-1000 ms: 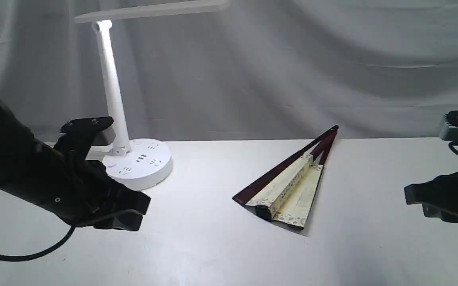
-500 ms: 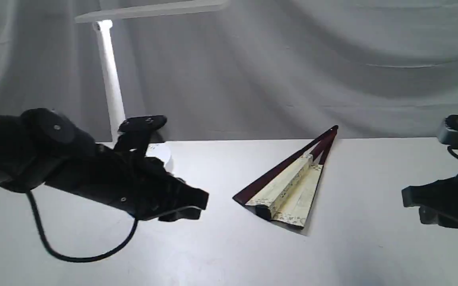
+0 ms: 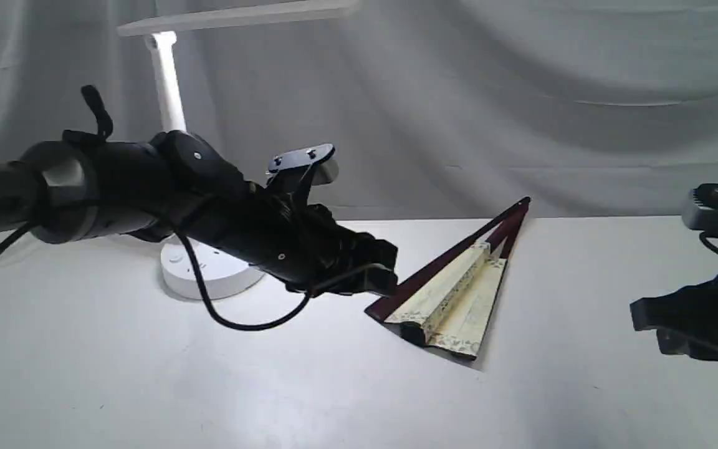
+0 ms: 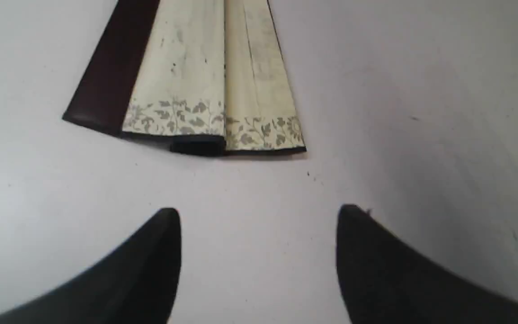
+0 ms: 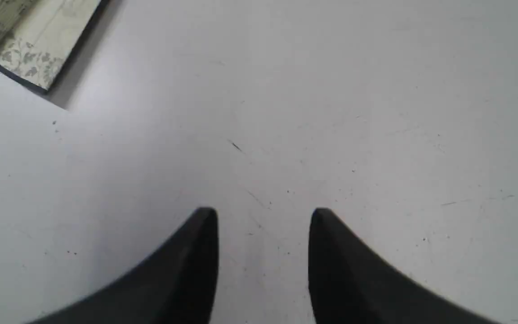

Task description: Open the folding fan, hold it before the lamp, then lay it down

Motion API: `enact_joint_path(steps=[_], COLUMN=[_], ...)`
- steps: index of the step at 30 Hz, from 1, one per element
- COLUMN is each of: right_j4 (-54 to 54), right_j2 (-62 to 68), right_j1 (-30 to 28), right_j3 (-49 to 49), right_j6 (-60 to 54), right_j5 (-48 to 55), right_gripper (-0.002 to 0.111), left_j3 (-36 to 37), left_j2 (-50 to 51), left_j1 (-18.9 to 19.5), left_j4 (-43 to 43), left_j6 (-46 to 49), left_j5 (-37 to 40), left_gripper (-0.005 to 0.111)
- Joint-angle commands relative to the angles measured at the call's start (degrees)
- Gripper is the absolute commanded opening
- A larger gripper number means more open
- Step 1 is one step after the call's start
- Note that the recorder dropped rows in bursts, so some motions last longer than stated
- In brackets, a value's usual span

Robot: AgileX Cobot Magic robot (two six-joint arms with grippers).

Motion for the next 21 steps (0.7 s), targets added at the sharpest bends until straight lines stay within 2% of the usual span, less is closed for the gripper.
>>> enact_joint_path(steps=[1, 5, 10, 13, 18, 21], right_j4=[-0.2, -0.2, -0.2, -0.2, -0.2, -0.2], right_j2=[-0.2, -0.2, -0.2, -0.2, -0.2, -0.2], right_j1=[0.2, 0.2, 0.2, 0.2, 0.2, 0.2], right_j3=[-0.1, -0.1, -0.1, -0.1, -0.1, -0.1], right_j6=[-0.7, -1.1, -1.1, -1.1, -1.1, -1.1], right_j5=[-0.9, -0.8, -0.8, -0.8, -1.1, -1.3], right_gripper=[0.035, 0.035, 0.035, 0.035, 0.035, 0.035], left_j3=[-3.5, -7.7, -12.7, -13.7, -13.8, -13.8], left_j2=[2.0, 4.7, 8.2, 10.2, 12.4, 13.8], left_j1=[-1.5, -4.4, -7.3, -7.4, -7.5, -8.3], left_j4=[2.5, 15.3, 31.4, 31.9, 25.9, 26.9], left_j6=[-3.3, -15.9, -30.4, -31.5, -31.0, -30.8], left_j5=[-1.8, -4.3, -5.0, -8.0, -14.0, -16.5], left_gripper=[0.054, 0.049, 0.049, 0.049, 0.049, 0.049])
